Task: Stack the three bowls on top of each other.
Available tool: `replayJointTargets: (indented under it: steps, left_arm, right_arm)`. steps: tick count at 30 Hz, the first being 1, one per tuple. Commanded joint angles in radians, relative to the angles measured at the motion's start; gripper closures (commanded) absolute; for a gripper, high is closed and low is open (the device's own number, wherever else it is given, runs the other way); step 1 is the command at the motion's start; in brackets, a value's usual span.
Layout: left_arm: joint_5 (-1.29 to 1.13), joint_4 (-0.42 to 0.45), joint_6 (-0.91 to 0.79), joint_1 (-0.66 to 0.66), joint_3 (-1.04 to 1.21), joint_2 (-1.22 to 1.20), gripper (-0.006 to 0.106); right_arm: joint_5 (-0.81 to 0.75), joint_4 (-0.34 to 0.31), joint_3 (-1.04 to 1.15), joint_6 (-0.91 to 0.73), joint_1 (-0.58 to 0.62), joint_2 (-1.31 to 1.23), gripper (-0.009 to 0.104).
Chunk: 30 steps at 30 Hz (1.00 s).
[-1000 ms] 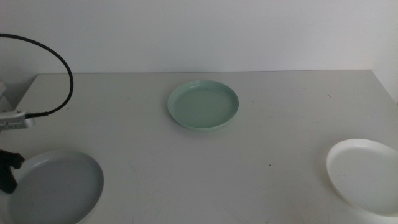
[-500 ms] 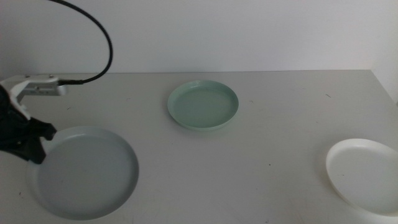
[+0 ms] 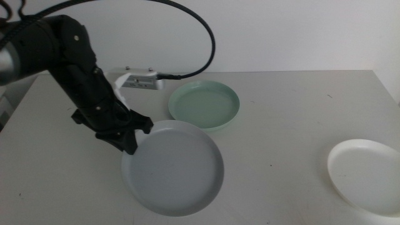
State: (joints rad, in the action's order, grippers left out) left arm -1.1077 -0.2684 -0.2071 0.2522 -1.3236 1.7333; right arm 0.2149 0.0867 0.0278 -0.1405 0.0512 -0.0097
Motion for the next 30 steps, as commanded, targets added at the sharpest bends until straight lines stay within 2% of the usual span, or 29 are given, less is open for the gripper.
replayJointTargets:
  steps: [1,11,22,26,30]
  left_arm:
    - [0.022,-0.048,0.025,0.05,-0.055,-0.012,0.1]
    - [0.117,-0.093,0.026,0.168,-0.099,0.107,0.1]
    - [0.226,-0.129,0.022,0.179,-0.099,0.191,0.099]
    - [0.251,-0.121,0.023,0.179,-0.098,0.207,0.09]
    - [0.252,-0.122,0.027,0.179,-0.098,0.214,0.072]
  right_arm:
    - [-0.081,-0.003,-0.006,-0.004,-0.007,-0.027,0.04]
    - [-0.081,-0.003,-0.006,-0.004,-0.007,-0.027,0.04]
    - [-0.081,-0.003,-0.006,-0.004,-0.007,-0.027,0.04]
    - [-0.081,-0.003,-0.006,-0.004,-0.007,-0.027,0.04]
    - [-0.081,-0.003,-0.006,-0.004,-0.007,-0.027,0.04]
